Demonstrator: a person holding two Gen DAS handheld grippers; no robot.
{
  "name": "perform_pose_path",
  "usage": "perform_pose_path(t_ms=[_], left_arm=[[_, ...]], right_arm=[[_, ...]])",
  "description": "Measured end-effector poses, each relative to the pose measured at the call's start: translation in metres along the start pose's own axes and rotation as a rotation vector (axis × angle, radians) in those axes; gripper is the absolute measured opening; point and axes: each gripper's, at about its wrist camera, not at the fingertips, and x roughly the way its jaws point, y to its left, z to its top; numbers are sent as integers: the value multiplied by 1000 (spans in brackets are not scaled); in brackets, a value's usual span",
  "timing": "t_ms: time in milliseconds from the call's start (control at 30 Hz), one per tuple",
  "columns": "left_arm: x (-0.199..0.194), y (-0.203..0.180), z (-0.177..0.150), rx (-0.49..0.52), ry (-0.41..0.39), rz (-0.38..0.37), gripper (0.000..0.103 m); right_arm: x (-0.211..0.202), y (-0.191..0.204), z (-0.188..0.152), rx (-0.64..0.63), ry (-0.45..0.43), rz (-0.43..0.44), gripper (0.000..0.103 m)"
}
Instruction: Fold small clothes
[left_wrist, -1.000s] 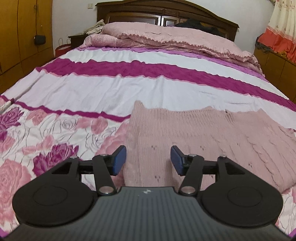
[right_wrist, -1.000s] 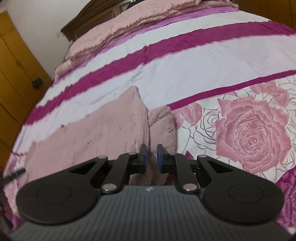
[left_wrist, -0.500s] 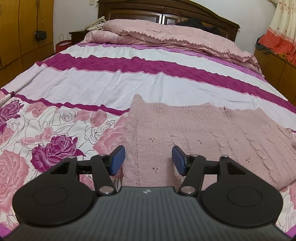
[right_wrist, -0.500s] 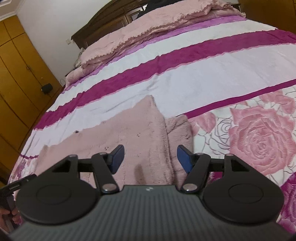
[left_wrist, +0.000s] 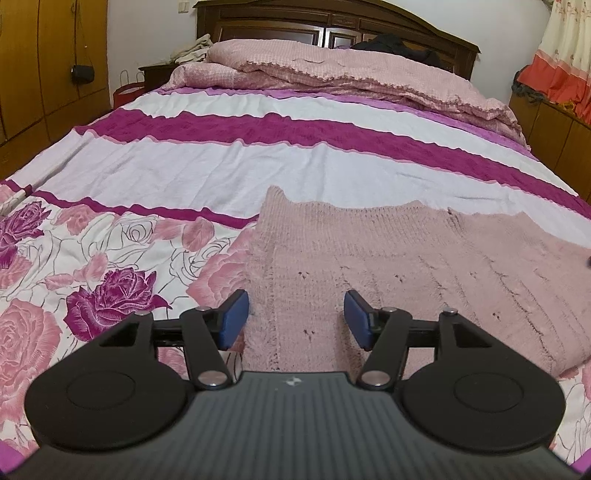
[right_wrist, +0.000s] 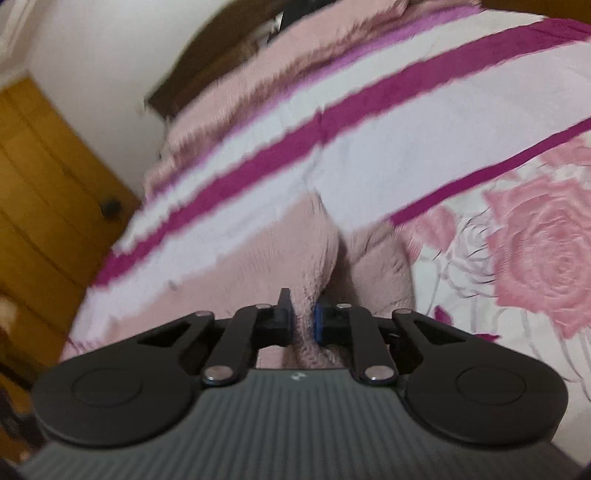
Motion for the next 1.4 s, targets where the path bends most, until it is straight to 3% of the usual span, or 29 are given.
perform_pose_path(t_ms=[100, 167, 233, 300, 600, 733, 833, 933, 1167, 1400], left_arm=[[-2, -1, -1, 21, -8, -7, 65], [1, -2, -2, 32, -6, -6, 65], [6, -3, -3, 33, 8, 2, 65], [8, -3, -4, 30, 14, 9, 65], [-3, 18, -10, -21, 37, 40, 66], [-10, 23, -18, -51, 57, 39, 72], [-11, 21, -24, -58, 67, 15, 73], [-10, 15, -27, -22, 63, 45, 74], [-13, 13, -24, -7, 51, 50, 74], [-2, 13, 5, 9, 19, 14, 74]], right_arm=[[-37, -17, -8, 75, -83, 7, 13], [-47, -27, -19, 58, -72, -43, 13], [-43, -35, -29, 26, -26, -106, 13], [-36, -40, -36, 32, 14, -115, 15], [-46, -24, -30, 6, -6, -78, 17], [-48, -26, -35, 9, 2, -75, 17], [-42, -26, -44, -1, 25, -85, 17], [-38, -29, -54, 3, 29, -130, 17], [-52, -24, -71, -106, 41, -184, 13], [-61, -20, -48, -56, -37, -179, 21]])
